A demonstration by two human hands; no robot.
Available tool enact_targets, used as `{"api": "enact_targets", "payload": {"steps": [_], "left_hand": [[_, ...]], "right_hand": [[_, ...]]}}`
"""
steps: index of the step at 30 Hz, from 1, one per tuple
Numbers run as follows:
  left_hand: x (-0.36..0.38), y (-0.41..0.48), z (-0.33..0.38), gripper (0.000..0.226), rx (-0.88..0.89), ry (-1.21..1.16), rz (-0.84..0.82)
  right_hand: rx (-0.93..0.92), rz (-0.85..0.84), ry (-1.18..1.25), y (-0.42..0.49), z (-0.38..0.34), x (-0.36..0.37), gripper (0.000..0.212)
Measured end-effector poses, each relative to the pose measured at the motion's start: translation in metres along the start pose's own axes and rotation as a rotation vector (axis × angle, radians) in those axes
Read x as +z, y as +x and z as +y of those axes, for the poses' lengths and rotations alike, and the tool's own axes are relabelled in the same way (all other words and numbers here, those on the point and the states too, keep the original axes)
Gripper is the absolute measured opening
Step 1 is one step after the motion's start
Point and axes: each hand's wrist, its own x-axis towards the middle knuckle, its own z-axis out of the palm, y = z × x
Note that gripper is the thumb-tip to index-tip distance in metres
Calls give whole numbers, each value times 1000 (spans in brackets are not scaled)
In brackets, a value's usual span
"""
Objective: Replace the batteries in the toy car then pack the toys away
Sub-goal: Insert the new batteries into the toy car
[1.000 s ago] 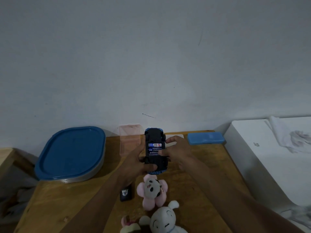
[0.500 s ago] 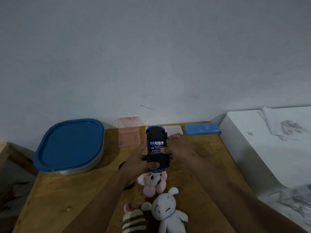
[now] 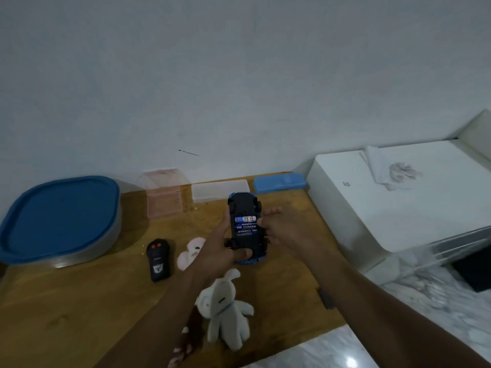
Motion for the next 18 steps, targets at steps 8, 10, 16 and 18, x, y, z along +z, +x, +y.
{"api": "enact_targets", "payload": {"steps": [8,10,16,18], "left_hand": [[100,-3,-26,102,-32,34,47],[122,-10,-36,104,-51,10,62],[169,-32,-66,106,-119,-33,151],[178,-41,-72,107,-159,-52,152]], "right_hand": [[-99,2,-297,-4,47,-109,14],[-140,-31,-449,-6,67,-134,14],[-228,-212,-1050,-6,131,-177,32],[-246,-242,-1133,-6,147,-182,33]]}}
